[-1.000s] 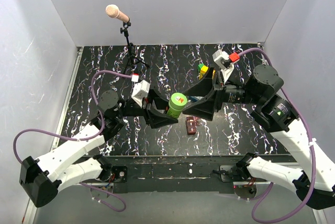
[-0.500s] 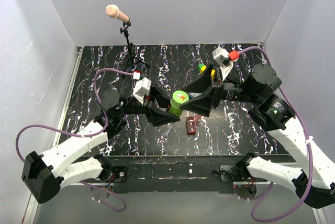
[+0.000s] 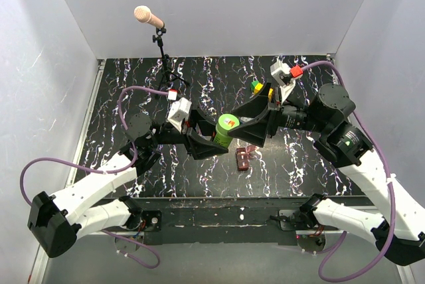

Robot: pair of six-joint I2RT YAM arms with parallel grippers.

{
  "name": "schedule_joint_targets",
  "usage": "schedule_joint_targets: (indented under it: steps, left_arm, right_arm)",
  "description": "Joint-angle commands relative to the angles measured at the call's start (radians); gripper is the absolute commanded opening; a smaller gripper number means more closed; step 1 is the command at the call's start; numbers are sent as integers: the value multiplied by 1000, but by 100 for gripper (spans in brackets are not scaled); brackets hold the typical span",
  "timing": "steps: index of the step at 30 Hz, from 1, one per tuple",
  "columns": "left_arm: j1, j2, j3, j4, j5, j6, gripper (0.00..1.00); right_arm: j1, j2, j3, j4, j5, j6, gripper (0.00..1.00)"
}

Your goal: Sort the pills into containers

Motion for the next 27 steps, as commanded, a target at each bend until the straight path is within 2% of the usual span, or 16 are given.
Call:
schedule_joint_targets:
  steps: [1, 8, 14, 20, 27]
  left_arm:
    - [-2, -1, 56, 41, -4, -13, 0]
    - [-2, 21, 71, 44, 3, -23, 0]
    - [-4, 31, 80, 56, 46, -45, 0]
    - [-5, 28, 102, 2, 123, -45, 0]
    - [-4, 16, 114, -27, 195, -54, 0]
  right_arm:
    - [3, -18, -12, 77, 6, -6, 85]
    - [13, -12, -24, 89, 33, -7, 81]
    - [15, -14, -30, 126, -14, -10, 80]
    - [13, -41, 4, 57, -76, -81, 91]
    - [13, -60, 39, 53, -140, -113, 95]
